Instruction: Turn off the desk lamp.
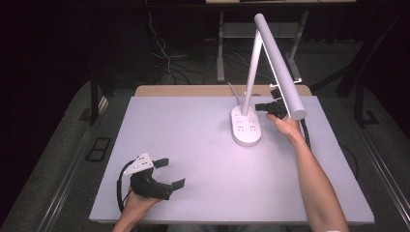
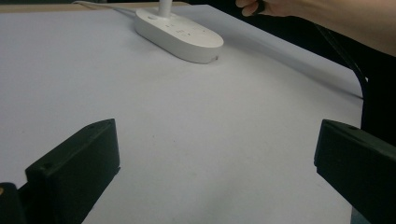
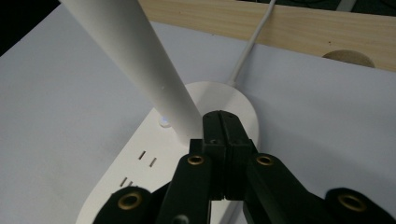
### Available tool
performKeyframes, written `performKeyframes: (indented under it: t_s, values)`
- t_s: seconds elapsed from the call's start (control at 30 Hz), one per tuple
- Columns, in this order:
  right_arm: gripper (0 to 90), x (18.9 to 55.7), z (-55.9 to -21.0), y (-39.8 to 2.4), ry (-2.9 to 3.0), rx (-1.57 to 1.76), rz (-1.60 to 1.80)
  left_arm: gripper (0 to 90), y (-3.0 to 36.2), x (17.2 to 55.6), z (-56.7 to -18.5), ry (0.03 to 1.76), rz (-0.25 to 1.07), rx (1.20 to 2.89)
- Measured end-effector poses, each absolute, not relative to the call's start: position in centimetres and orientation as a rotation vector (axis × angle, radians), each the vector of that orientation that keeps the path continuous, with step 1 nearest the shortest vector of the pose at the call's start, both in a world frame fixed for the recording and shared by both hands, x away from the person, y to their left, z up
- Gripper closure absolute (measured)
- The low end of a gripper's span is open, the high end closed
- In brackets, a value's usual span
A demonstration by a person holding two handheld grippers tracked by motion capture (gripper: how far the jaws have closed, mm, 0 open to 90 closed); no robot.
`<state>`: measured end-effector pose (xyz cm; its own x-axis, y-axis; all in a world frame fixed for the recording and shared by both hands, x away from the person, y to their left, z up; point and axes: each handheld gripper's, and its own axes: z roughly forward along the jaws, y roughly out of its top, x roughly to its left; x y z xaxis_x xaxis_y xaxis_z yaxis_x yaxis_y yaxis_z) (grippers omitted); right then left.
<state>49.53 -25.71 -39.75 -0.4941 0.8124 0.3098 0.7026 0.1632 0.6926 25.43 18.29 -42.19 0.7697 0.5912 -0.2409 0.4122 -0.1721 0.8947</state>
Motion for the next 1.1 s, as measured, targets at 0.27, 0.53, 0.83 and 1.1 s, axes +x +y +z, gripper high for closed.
performKeyframes:
  t_s: [0.27,0.53,0.83,1.1]
  values:
    - [90.0,50.4,-40.7,-25.4,2.265,1.560,1.254,0.0,18.3,25.4,-42.2,0.779,0.193,1.800]
    - [90.0,50.9,-41.6,-24.5,2.285,1.575,1.221,0.0,18.3,25.3,-42.2,0.776,0.192,1.800]
    - [90.0,51.1,-42.5,-24.1,2.284,1.625,1.216,0.0,18.3,25.3,-42.2,0.780,0.191,1.800]
    - [90.0,51.0,-42.4,-23.7,2.281,1.629,1.156,0.0,18.1,25.2,-42.2,0.770,0.188,1.807]
